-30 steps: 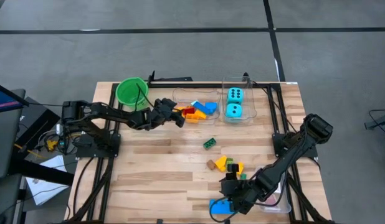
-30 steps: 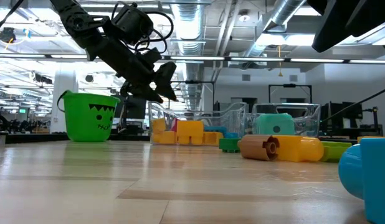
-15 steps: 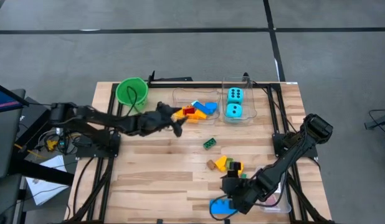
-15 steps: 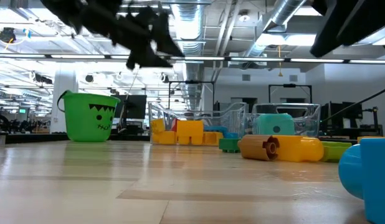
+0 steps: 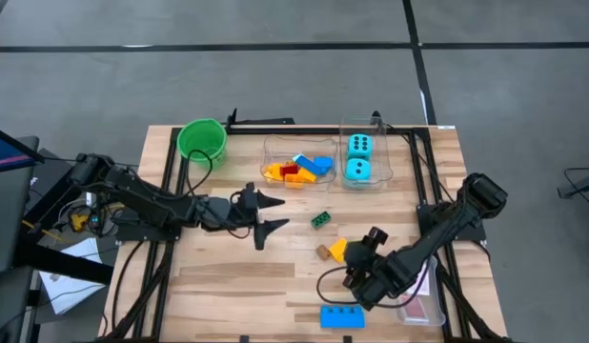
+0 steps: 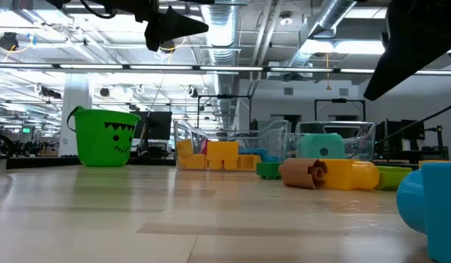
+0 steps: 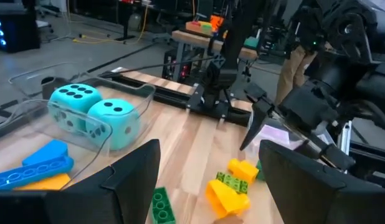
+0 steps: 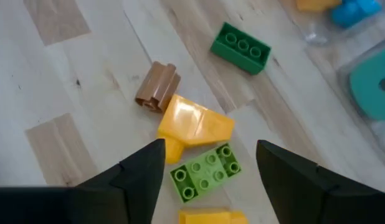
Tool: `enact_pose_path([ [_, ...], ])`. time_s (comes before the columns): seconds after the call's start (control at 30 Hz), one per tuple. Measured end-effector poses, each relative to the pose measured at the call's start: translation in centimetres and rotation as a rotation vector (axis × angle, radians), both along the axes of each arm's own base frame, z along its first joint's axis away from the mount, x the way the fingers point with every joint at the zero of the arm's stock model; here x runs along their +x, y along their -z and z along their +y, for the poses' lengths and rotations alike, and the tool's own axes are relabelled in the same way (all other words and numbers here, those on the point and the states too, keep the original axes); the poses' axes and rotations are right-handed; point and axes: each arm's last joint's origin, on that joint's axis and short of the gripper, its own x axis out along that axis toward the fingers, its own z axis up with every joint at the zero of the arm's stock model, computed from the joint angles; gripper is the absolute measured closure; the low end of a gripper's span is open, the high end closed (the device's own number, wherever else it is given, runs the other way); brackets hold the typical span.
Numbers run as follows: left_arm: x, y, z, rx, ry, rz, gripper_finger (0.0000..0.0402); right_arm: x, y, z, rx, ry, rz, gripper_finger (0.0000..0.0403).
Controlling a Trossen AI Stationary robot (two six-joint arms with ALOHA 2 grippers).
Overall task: Pick & Place Toys
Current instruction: Put the green gamepiece into the left transparent bin
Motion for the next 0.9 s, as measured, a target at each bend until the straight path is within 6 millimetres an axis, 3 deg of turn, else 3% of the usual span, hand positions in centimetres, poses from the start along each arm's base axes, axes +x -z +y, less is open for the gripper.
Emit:
enact_pose_path([
  [0.2, 0.1, 0.0, 0.4, 0.0, -0.015, -0.002, 0.0132, -0.1, 0.4, 0.0, 0.033, 0.017, 0.015, 0.0141],
  [0.5, 0.1, 0.0, 0.3, -0.008, -0.016, -0.004, 0.0131, -0.6, 3.5, -3.7, 0.064, 0.258, 0.093, 0.014],
  [0.77, 0.1, 0.0, 0.3, -0.011, -0.016, -0.004, 0.0131, 0.4, 4.4, -4.0, 0.17, 0.202, 0.088, 0.014],
  [0.9, 0.1, 0.0, 0.3, -0.012, -0.016, -0.005, 0.0131, 0.0, 5.2, -4.5, 0.197, 0.234, 0.126, 0.014],
])
